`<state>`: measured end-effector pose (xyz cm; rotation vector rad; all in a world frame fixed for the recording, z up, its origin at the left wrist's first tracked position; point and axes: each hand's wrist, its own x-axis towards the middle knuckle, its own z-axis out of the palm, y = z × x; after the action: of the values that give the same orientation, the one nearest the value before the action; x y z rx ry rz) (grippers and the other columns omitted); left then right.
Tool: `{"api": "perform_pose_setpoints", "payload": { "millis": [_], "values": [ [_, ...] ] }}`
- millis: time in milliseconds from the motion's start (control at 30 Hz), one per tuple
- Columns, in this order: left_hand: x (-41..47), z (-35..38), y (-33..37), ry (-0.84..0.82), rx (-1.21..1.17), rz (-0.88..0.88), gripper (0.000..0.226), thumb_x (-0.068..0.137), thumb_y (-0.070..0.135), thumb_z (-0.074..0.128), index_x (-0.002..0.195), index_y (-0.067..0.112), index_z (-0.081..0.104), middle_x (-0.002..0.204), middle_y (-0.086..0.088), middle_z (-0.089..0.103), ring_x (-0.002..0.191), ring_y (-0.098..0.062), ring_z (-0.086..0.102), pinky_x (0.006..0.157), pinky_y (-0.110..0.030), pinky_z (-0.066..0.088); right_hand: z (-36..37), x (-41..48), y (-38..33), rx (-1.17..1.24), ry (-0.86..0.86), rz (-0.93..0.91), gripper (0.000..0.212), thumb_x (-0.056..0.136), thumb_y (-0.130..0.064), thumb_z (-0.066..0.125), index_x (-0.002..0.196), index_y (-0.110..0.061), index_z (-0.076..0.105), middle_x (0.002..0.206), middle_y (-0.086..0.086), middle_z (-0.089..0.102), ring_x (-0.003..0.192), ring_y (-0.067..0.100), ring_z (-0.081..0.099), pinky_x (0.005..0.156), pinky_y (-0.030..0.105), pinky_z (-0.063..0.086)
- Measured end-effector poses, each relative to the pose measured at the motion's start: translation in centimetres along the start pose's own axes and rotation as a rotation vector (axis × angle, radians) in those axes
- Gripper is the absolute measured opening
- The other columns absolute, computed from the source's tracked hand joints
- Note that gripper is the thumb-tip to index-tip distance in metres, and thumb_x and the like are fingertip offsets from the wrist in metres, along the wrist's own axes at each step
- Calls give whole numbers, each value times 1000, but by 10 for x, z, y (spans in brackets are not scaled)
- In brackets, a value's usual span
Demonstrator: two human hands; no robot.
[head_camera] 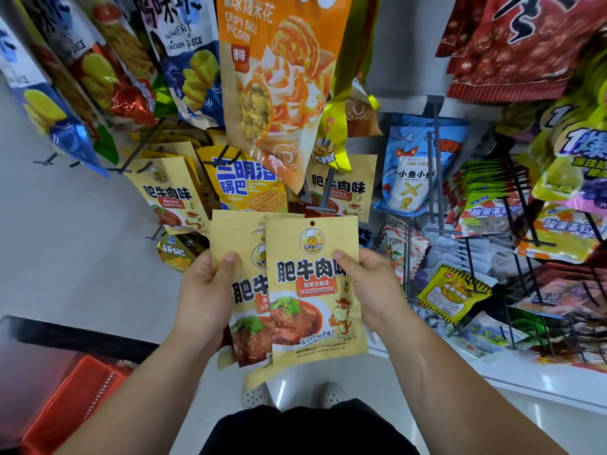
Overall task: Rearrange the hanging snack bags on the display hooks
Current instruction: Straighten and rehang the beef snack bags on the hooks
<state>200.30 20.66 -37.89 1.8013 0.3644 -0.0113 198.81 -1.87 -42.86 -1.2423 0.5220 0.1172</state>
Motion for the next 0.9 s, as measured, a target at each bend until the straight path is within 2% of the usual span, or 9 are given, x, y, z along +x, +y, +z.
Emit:
{"api": "perform_pose_setpoints", "payload": {
  "millis": [133,233,333,400,500,600,733,833,900],
  "values": [
    [5,-9,-8,52,92,35,20,108,28,53,112,25,72,101,3,80,94,-21,76,84,-46,61,-7,3,-1,-20,17,-51,16,102,-17,65,111,-9,76,104,10,81,103,36,75,93,54,60],
    [7,-13,-8,103,125,28,19,106,34,54,106,27,72,101,2,79,95,-24,75,89,-56,59,-6,4,-5,-36,47,-125,14,103,-14,63,106,-14,76,98,4,82,93,23,78,81,41,63],
    [6,-16,-7,142,171,44,21,107,35,52,108,24,71,101,-1,78,96,-27,73,87,-54,59,-5,6,-10,-78,112,-202,17,103,-13,62,97,-22,76,89,-5,81,79,10,75,70,28,61],
    [5,-19,-6,153,235,93,23,108,34,51,104,19,68,92,-6,75,86,-31,70,79,-51,57,-4,8,-11,-106,154,-233,19,103,-15,63,93,-24,76,84,-7,81,75,9,74,68,31,61],
    [0,-18,1,161,364,168,24,109,27,49,91,16,61,73,-4,61,69,-26,55,62,-39,40,-4,11,-9,-130,186,-255,21,102,-18,64,88,-27,77,81,-4,80,74,20,74,70,43,59],
    [-7,-15,11,155,422,191,32,109,23,48,78,25,48,69,0,55,66,-20,52,57,-31,36,-2,13,-10,-165,206,-277,23,102,-18,64,84,-28,75,69,-12,74,58,5,61,63,36,52],
    [-10,-15,13,127,425,222,25,109,22,49,85,22,52,66,2,54,63,-19,51,55,-32,36,4,14,-9,-170,210,-275,25,101,-18,65,83,-31,75,82,-9,80,75,10,71,79,46,60],
    [-9,-16,11,137,410,231,24,109,22,49,88,13,55,65,3,52,62,-18,49,54,-32,35,5,15,-7,-176,237,-270,24,101,-19,66,82,-30,76,85,-5,80,80,20,74,81,54,62],
    [-8,-17,10,132,396,228,25,109,23,49,88,14,56,64,2,52,61,-20,48,55,-35,36,6,16,-5,-172,246,-268,21,100,-22,66,83,-29,76,85,-2,80,84,28,75,81,57,61]
  ]
}}
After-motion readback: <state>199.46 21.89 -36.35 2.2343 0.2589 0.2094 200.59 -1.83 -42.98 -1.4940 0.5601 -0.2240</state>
